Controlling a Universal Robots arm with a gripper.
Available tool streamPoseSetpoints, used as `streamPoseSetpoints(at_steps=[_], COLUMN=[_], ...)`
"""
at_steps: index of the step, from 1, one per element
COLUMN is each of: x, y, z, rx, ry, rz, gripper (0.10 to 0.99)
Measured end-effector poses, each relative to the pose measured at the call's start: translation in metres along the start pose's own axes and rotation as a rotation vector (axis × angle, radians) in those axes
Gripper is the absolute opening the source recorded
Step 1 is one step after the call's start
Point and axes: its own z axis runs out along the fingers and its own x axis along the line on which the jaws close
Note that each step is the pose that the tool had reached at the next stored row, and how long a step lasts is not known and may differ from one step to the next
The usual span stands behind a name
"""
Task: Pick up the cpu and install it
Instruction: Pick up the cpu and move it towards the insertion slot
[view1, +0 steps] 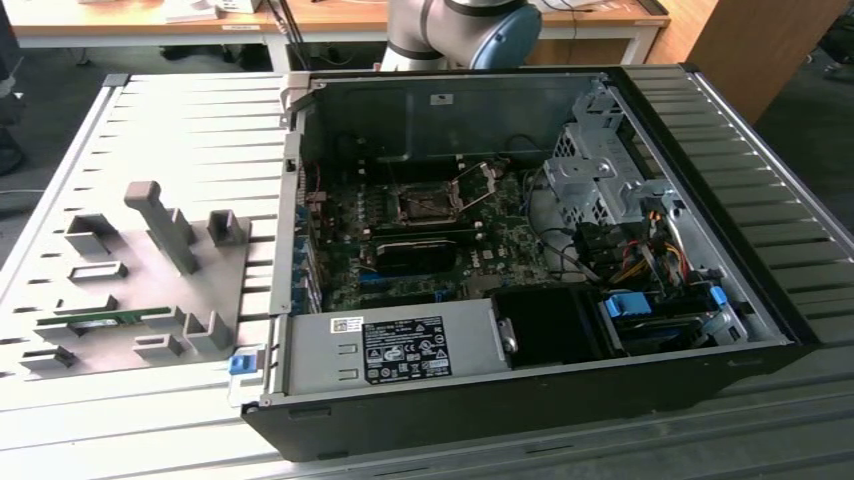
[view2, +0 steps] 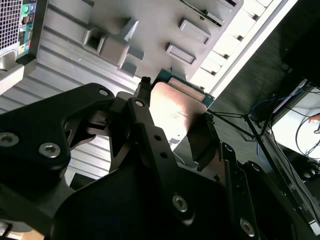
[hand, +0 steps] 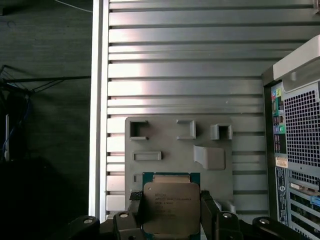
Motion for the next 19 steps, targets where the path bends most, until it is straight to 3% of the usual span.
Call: streamPoseSetpoints(at_steps=[9, 19], x=[-0.0285, -0.0489], y=[0.0008, 0.0014], z=[-0.0004, -0.0009], rx=[0.000, 0.000], ry=[-0.0003, -0.0002], rz=[0.001, 0.001], gripper=[0.541, 0.541])
